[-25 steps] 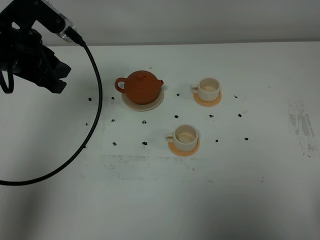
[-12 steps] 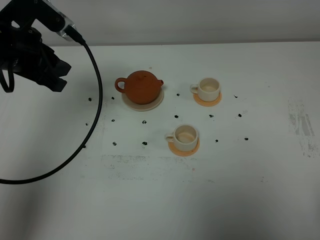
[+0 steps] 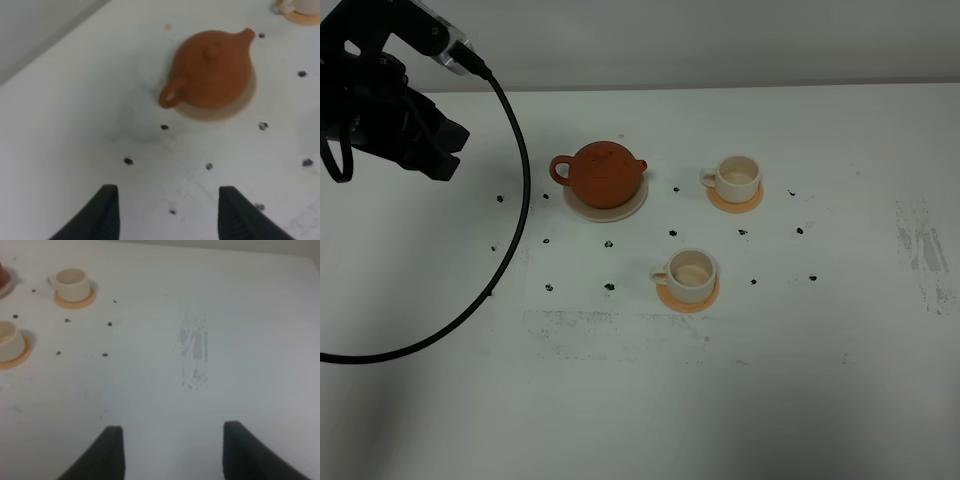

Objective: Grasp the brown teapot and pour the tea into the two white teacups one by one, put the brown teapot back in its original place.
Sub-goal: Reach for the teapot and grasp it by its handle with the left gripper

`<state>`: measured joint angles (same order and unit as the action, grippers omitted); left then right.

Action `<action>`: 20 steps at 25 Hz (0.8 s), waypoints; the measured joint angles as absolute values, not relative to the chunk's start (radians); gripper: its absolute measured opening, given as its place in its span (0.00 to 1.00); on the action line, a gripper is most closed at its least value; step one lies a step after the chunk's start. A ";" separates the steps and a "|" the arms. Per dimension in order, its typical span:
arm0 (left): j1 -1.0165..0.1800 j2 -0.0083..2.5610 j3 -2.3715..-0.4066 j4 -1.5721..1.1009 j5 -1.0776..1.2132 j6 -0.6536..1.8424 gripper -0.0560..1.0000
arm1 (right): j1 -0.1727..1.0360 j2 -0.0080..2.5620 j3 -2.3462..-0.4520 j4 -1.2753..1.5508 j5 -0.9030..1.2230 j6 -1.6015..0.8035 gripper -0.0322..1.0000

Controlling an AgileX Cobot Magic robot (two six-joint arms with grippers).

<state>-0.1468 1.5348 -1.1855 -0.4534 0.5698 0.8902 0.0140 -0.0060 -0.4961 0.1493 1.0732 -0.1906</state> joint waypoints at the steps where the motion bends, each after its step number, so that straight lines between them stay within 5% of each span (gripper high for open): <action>1: -0.147 1.535 -1.186 -0.453 0.581 0.885 0.50 | 0.014 -0.006 -0.496 0.149 1.073 -0.191 0.47; 20: -0.116 1.613 -1.205 -0.435 0.725 0.825 0.50 | 0.014 -0.006 -0.496 0.150 1.073 -0.189 0.47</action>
<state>-0.1157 1.6130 -1.2046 -0.4345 0.7253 0.8248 0.0140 -0.0060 -0.4961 0.1497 1.0732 -0.1895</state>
